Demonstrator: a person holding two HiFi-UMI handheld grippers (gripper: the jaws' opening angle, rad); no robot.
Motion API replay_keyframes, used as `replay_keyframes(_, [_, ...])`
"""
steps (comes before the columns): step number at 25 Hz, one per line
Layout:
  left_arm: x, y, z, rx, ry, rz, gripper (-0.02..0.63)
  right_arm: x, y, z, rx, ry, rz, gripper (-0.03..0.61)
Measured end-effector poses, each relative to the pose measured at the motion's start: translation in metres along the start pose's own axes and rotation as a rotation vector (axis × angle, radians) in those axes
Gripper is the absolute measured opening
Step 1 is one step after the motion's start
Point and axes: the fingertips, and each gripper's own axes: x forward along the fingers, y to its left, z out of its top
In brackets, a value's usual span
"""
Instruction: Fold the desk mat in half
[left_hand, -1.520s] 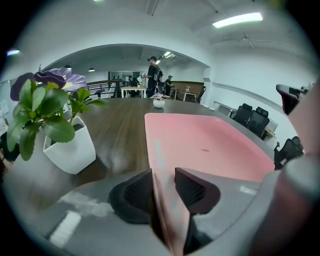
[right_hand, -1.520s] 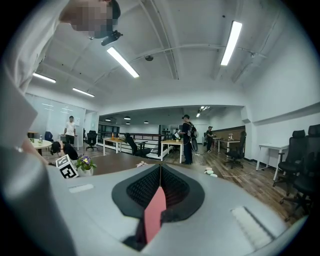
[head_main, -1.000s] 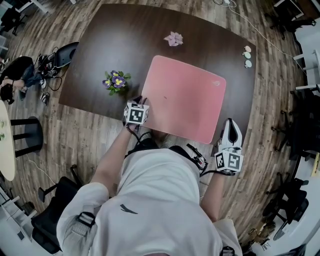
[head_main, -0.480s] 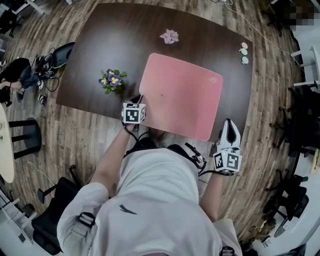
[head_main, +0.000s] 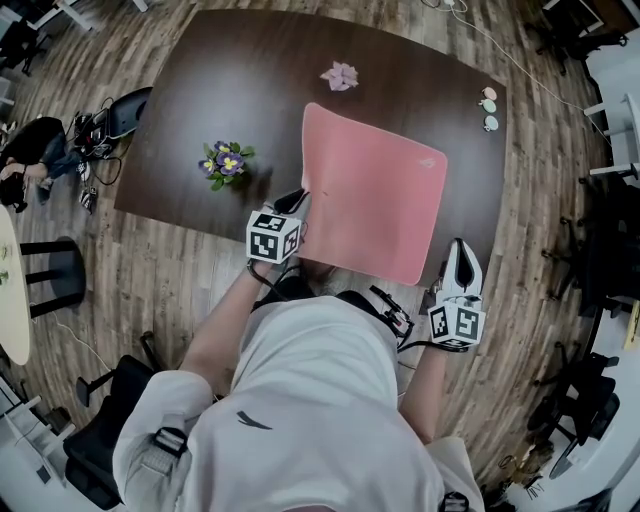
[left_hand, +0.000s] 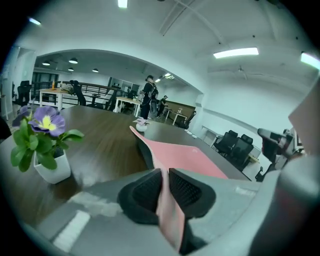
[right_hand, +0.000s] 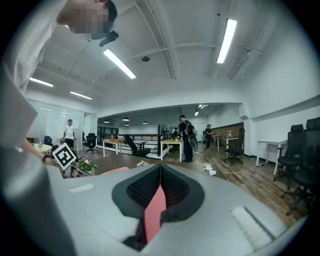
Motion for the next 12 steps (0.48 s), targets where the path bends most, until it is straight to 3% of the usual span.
replay_keyframes(12, [0.027,-0.091,0.024,0.088,0.011,-0.187,0.063,-0.019,-0.03,-0.007,0.044,-0.004,-0.069,0.006])
